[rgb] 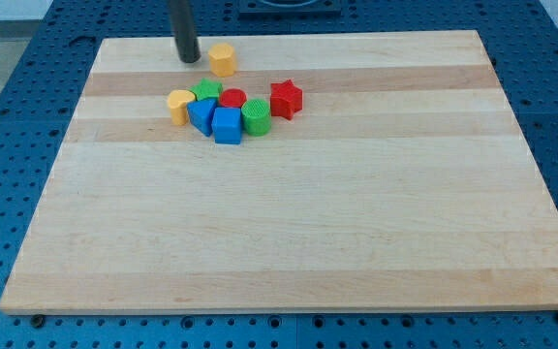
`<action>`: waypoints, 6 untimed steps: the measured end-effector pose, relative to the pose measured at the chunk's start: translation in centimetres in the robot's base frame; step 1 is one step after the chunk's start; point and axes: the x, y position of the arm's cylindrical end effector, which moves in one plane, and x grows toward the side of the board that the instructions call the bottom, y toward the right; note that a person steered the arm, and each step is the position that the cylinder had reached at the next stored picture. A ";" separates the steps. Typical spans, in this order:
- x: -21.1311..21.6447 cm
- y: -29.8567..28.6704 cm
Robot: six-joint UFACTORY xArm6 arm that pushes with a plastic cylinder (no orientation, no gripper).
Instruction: Move your arm towards the yellow heart
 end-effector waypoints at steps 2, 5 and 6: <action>2.1 -4.7; 11.0 -4.7; 11.0 -4.7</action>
